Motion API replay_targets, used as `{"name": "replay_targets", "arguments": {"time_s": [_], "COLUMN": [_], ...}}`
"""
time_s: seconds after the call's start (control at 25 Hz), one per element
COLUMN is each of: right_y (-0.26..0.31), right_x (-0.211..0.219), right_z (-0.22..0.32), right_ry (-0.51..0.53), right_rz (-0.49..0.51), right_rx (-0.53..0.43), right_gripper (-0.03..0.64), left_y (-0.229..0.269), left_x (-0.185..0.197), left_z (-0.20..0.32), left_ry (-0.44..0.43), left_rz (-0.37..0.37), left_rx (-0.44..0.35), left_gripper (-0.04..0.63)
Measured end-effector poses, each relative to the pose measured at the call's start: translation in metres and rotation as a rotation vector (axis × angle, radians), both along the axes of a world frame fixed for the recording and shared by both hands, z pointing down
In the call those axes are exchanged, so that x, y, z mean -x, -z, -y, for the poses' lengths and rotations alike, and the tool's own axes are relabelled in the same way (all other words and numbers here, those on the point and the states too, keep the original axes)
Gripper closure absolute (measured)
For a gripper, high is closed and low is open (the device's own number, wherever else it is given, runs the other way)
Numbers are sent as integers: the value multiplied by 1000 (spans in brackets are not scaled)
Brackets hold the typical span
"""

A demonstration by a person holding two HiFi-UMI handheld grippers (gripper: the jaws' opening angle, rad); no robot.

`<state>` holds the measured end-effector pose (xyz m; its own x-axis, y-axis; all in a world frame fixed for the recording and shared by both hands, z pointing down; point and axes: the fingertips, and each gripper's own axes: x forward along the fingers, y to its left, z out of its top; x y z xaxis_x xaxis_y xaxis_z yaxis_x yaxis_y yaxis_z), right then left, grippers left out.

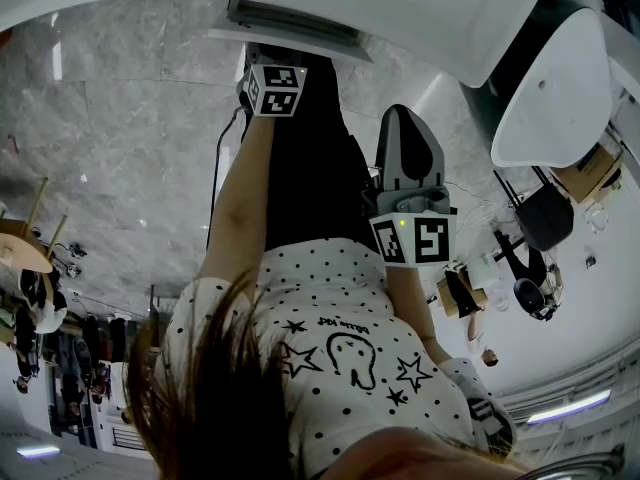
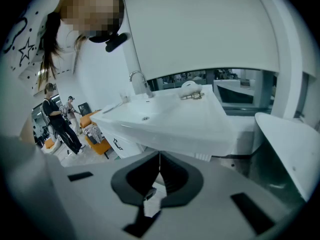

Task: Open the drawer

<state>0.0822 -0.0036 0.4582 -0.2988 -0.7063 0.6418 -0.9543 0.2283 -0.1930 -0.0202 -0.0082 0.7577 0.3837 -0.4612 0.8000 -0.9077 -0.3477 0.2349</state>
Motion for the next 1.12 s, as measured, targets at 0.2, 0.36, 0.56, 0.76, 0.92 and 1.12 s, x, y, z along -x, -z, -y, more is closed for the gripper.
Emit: {"name": "replay_targets", "arguments": {"time_s": [0.2, 0.36, 0.56, 0.76, 0.92, 1.12], "right_y": [-1, -1, -2, -2, -2, -2], "right_x": [-1, -3, -4, -6, -9, -9], "right_z": [2, 3, 4, 5, 4, 5], "right_ry": [-1, -1, -2, -5, -11, -16], "right_rz": [-1, -3, -4, -7, -7, -5], "right_rx": [0, 1, 2, 3, 3, 1], "right_gripper": [601, 601, 601, 601, 601, 601], "left_y": [-1, -1, -2, -2, -3, -3], "left_x": [1, -1, 0, 0, -1, 0], "left_z": [0, 0, -1, -1, -1, -1], "left_ry": [0, 1, -1, 0, -1, 4], "left_rz": [1, 2, 5, 7, 9, 9], "left_rx": [1, 4, 8, 7, 5, 7], "left_gripper": [456, 456, 456, 456, 456, 456]}}
